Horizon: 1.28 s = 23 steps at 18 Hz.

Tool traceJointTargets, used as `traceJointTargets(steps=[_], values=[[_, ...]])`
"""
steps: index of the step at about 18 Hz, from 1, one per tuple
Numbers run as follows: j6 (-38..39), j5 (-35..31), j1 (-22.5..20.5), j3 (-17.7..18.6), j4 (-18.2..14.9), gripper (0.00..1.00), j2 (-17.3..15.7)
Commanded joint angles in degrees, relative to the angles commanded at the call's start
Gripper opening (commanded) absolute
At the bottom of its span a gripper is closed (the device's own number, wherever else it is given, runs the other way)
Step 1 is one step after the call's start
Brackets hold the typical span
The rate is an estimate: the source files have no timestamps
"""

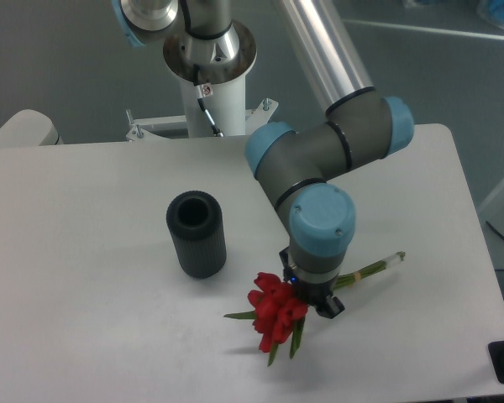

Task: Place the flowers on the table
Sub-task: 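Carry the red tulip bunch in the gripper across the table, lowering it, then lower the tulips onto the table surface beside the black vase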

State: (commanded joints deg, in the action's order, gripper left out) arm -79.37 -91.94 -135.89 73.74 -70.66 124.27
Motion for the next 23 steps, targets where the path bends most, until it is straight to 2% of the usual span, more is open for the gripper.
traceJointTargets(steps=[10, 15, 23], values=[[0.88, 1.14, 7.82, 0.79, 0.00, 0.03, 0.26], [5.36, 1.06, 12.83, 2.02, 0.00, 0.04, 0.44], [7.64, 1.58, 16.44, 3.51, 0.09, 0.05, 0.88]])
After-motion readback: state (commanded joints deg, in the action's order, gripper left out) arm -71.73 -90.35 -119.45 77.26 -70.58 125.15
